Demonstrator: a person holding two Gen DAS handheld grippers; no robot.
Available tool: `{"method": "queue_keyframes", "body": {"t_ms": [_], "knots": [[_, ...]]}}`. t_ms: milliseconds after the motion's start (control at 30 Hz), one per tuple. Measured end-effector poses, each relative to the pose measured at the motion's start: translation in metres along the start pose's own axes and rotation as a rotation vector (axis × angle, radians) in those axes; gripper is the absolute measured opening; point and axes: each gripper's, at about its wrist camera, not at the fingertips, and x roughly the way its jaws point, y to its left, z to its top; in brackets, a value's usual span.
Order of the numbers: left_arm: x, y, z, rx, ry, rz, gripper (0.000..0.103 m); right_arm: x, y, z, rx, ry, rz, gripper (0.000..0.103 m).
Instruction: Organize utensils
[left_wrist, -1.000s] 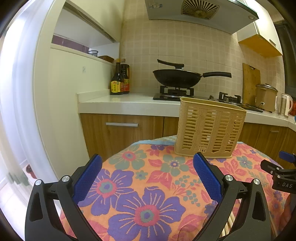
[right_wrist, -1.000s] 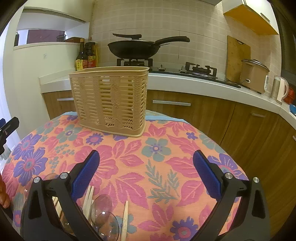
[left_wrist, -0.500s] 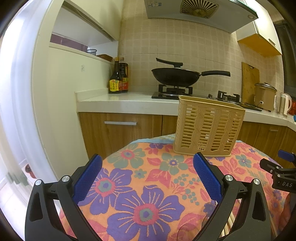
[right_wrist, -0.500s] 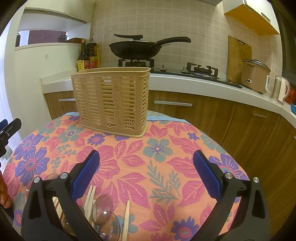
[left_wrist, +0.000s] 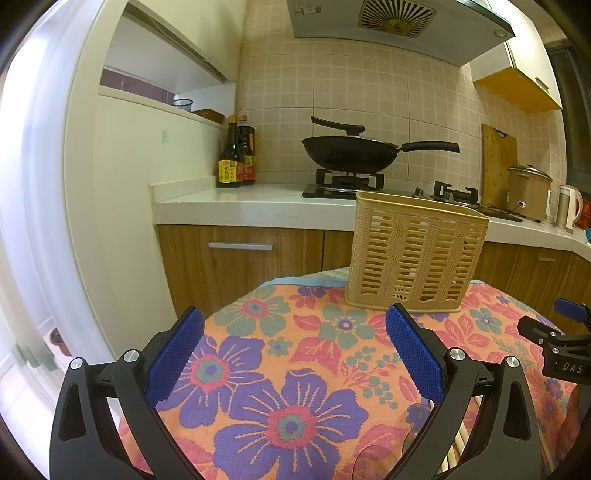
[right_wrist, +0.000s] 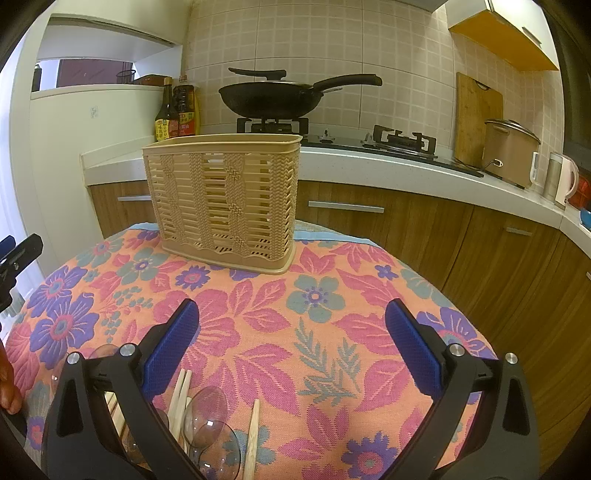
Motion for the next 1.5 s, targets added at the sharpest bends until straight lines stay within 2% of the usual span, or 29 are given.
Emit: {"method": "queue_keyframes", "body": {"t_ms": [333, 433, 500, 567, 700, 767, 867, 1033, 1067, 1133, 1233, 1333, 1500], "knots": [[0.0, -0.001, 0.0, 0.0, 0.003, -0.015, 0.095, 0.005, 0.0, -0.001, 0.009, -0.001, -0.02, 0.096], [0.007, 0.009, 0.001, -0.044, 0.046, -0.064, 0.095, 0.005, -0.003, 0.0, 0.023, -0.005, -0.019, 0.096], [0.015, 0.022, 0.0, -0.104, 0.118, -0.147, 0.095, 0.006, -0.005, -0.001, 0.041, 0.007, -0.01, 0.096], [0.019, 0.03, -0.002, -0.123, 0.194, -0.2, 0.095, 0.008, -0.006, 0.001, 0.024, 0.046, -0.012, 0.096], [0.017, 0.042, -0.004, -0.114, 0.336, -0.267, 0.095, 0.008, -0.004, 0.0, -0.004, 0.131, -0.078, 0.096], [0.016, 0.043, -0.009, -0.108, 0.415, -0.289, 0.09, 0.005, -0.003, -0.004, -0.017, 0.191, -0.093, 0.095], [0.014, 0.037, -0.02, -0.083, 0.538, -0.336, 0.081, -0.006, -0.004, -0.012, 0.012, 0.257, -0.053, 0.087], [0.011, 0.022, -0.051, -0.077, 0.704, -0.433, 0.062, -0.019, -0.008, -0.031, 0.054, 0.439, 0.016, 0.06], [0.011, 0.019, -0.055, -0.074, 0.713, -0.439, 0.059, -0.021, -0.008, -0.035, 0.065, 0.466, 0.035, 0.058], [0.008, 0.011, -0.059, -0.044, 0.709, -0.418, 0.058, -0.026, -0.007, -0.044, 0.093, 0.522, 0.073, 0.046], [0.006, 0.0, -0.061, 0.004, 0.712, -0.39, 0.049, -0.029, -0.002, -0.054, 0.106, 0.555, 0.124, 0.034], [0.004, -0.006, -0.057, 0.041, 0.724, -0.371, 0.048, -0.034, 0.007, -0.054, 0.093, 0.567, 0.162, 0.025], [0.0, -0.021, -0.059, 0.152, 0.71, -0.294, 0.045, -0.035, 0.015, -0.052, 0.024, 0.579, 0.114, 0.021]]}}
